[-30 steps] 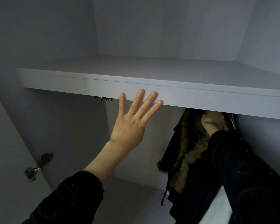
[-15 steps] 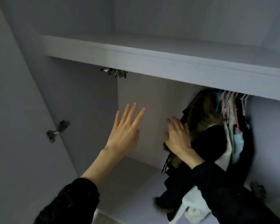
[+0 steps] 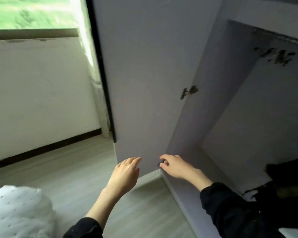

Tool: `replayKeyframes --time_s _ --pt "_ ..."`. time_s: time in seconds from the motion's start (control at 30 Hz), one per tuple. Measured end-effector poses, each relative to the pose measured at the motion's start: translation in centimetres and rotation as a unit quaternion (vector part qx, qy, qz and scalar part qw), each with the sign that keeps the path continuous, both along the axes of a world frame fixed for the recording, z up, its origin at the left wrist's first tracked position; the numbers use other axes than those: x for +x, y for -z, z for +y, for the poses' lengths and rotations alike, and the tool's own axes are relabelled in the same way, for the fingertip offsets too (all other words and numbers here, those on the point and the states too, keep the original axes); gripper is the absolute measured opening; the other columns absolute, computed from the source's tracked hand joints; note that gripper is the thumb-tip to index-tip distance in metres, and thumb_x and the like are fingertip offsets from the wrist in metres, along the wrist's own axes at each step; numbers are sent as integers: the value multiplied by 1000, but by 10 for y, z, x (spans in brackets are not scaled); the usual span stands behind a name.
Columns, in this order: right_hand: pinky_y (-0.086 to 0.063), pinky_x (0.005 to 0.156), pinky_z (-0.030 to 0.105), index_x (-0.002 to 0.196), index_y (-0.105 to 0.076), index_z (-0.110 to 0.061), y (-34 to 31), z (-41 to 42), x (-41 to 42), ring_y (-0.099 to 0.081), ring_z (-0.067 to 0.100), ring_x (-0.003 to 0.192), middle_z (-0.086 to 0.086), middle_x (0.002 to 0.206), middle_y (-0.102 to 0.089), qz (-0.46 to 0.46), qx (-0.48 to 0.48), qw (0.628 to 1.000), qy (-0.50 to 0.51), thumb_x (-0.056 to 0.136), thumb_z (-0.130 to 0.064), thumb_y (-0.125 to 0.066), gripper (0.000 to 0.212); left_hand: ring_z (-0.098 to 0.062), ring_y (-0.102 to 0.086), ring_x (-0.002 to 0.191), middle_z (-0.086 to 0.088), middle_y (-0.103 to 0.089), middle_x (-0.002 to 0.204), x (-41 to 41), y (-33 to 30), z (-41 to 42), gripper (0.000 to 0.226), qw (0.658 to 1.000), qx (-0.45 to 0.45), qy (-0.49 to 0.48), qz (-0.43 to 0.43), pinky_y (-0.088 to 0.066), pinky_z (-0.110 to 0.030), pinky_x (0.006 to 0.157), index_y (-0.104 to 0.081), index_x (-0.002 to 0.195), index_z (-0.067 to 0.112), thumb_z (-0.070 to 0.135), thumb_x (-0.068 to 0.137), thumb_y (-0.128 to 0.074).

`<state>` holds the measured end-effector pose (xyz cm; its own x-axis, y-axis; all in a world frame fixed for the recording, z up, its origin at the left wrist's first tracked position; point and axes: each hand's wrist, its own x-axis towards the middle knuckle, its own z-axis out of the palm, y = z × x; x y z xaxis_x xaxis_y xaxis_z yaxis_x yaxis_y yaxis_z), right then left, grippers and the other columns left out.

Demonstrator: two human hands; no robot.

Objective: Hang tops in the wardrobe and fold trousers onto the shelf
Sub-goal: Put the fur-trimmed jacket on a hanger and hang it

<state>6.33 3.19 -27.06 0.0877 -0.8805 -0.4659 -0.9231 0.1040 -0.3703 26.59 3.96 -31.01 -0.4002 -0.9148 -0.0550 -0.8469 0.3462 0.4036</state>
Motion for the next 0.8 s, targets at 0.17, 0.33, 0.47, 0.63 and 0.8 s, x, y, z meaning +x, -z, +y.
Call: replayKeyframes --time_s 0.17,0.33,0.47,0.63,0.8 --pt "-43 96 35 139 -42 -23 10 4 156 -53 23 113 3 125 -58 -43 28 987 -151 98 -36 -40 43 -22 -45 126 -2 -47 139 147 19 68 44 983 47 -174 20 -36 -28 98 -35 143 20 23 99 -39" --pt "-44 94 32 139 -43 -22 15 9 287 -55 20 111 1 122 -60 -71 31 960 -271 99 -36 -40 43 -23 -47 125 -5 -49 137 252 19 116 45 943 54 -325 56 -37 -30 101 -40 141 16 24 97 -37" --pt "-45 95 32 137 -44 -23 16 10 380 -56 19 112 1 125 -60 -103 47 928 -355 99 -35 -41 40 -19 -40 131 -3 -44 143 314 21 145 45 888 60 -446 94 -30 -26 106 -38 142 14 23 98 -36" --pt "-43 91 24 134 -48 -19 10 -28 480 -58 16 109 3 124 -61 -165 47 893 -417 99 -29 -45 37 -14 -38 132 0 -43 143 365 32 125 43 831 36 -538 133 -28 -23 107 -38 141 17 18 98 -40" --pt "-41 87 21 133 -49 -17 14 -105 568 -57 15 108 3 124 -61 -165 48 858 -485 99 -27 -44 36 -13 -36 133 2 -41 144 428 36 51 43 760 -1 -625 179 -27 -25 107 -38 141 19 19 99 -39"
